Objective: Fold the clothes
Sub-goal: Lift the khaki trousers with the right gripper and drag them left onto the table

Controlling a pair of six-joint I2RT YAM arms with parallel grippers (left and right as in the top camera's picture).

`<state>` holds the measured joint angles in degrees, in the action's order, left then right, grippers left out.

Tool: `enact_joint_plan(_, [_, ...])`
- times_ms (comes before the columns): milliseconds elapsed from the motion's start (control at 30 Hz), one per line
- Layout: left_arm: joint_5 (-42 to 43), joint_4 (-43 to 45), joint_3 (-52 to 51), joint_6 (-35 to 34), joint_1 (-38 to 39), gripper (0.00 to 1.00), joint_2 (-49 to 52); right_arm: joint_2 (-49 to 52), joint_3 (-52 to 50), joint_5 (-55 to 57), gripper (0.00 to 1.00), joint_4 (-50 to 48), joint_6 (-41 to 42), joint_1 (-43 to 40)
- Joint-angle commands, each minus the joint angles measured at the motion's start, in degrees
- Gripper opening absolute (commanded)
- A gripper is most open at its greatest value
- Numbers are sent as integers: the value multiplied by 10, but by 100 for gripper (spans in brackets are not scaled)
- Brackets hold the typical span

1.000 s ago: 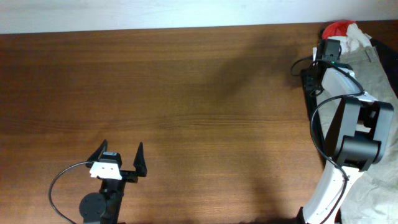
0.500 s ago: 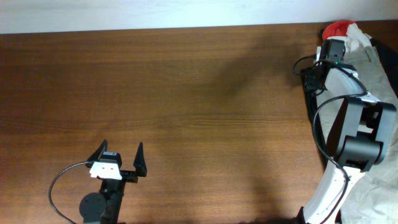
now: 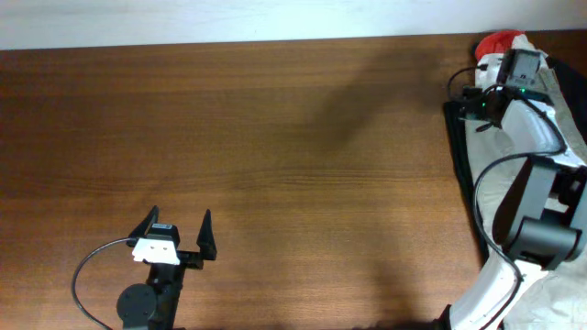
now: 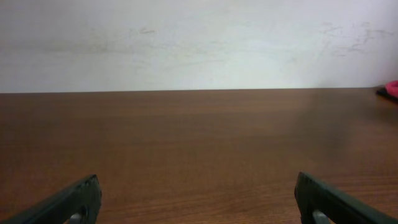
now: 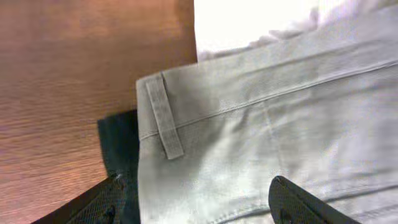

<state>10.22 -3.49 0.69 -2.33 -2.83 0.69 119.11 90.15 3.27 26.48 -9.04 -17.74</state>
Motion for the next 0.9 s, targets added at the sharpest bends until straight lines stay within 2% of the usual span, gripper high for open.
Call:
enact_joint_plan(0, [-2, -2, -2, 7, -3, 99, -3, -8, 8, -12, 77, 17, 1, -12])
enact_joint_plan(100, [-2, -3, -2, 7, -3, 99, -3, 12, 7, -13, 77, 31, -28, -12])
enact_joint_plan(467, [-2, -3, -2, 7, -3, 99, -3, 52, 5, -11, 75, 29, -43, -11])
enact_joint_plan(500, [-2, -3, -2, 7, -3, 99, -3, 57, 5, -11, 73, 27, -43, -11])
enact_joint_plan(633, [-2, -2, -2, 7, -3, 99, -3, 60, 5, 10, 51, 27, -42, -11])
enact_joint_plan(800, [-2, -3, -2, 7, -3, 99, -3, 70, 5, 17, 50, 26, -42, -11])
enact_joint_plan(833, [-2, -3, -2, 7, -3, 99, -3, 72, 5, 17, 39, 26, -42, -11])
enact_joint_plan(867, [-2, -3, -2, 7, -3, 99, -3, 73, 5, 17, 24, 23, -40, -11])
